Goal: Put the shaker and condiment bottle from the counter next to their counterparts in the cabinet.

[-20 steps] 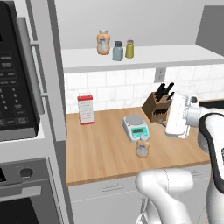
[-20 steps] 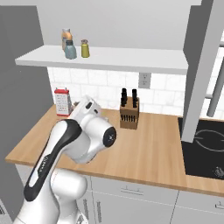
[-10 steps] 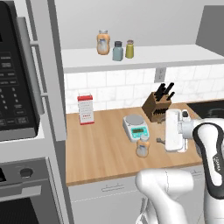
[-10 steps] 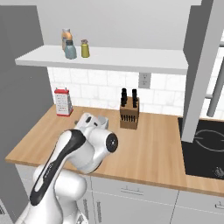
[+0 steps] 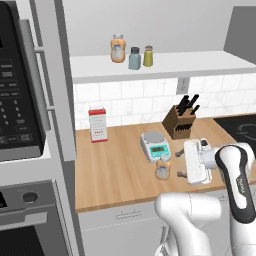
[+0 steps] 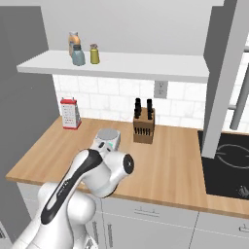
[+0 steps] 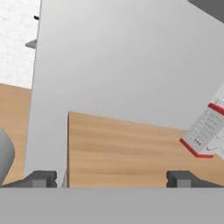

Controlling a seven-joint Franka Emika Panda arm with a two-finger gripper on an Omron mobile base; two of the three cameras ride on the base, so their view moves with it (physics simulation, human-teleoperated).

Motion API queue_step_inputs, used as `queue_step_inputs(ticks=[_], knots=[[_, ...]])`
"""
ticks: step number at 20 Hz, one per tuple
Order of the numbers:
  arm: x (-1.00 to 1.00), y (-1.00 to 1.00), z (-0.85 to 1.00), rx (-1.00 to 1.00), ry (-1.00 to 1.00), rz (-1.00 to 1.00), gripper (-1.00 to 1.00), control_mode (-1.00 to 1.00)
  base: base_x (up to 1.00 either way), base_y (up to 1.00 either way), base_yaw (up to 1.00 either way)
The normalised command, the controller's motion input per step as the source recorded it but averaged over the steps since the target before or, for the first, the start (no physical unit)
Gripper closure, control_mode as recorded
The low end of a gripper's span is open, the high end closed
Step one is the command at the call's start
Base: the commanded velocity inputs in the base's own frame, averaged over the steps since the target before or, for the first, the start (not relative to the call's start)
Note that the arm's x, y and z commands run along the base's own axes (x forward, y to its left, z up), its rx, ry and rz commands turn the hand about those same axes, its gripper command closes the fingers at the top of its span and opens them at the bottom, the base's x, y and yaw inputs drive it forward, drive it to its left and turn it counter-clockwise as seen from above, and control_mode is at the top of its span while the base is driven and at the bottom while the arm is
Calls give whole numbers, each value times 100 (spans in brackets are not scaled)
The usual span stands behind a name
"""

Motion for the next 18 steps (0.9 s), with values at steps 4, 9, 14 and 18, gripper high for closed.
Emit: queue_step_inputs(ticks=[4,9,14,18], knots=[[12,-6,0,7,0,0,-100,-100,0,0,0],[36,-41,0,24,2,0,-100,-100,0,0,0],[42,-29,-1,19,13,0,-100,-100,0,0,0],[49,0,-45,-4,42,0,-100,-100,0,0,0]])
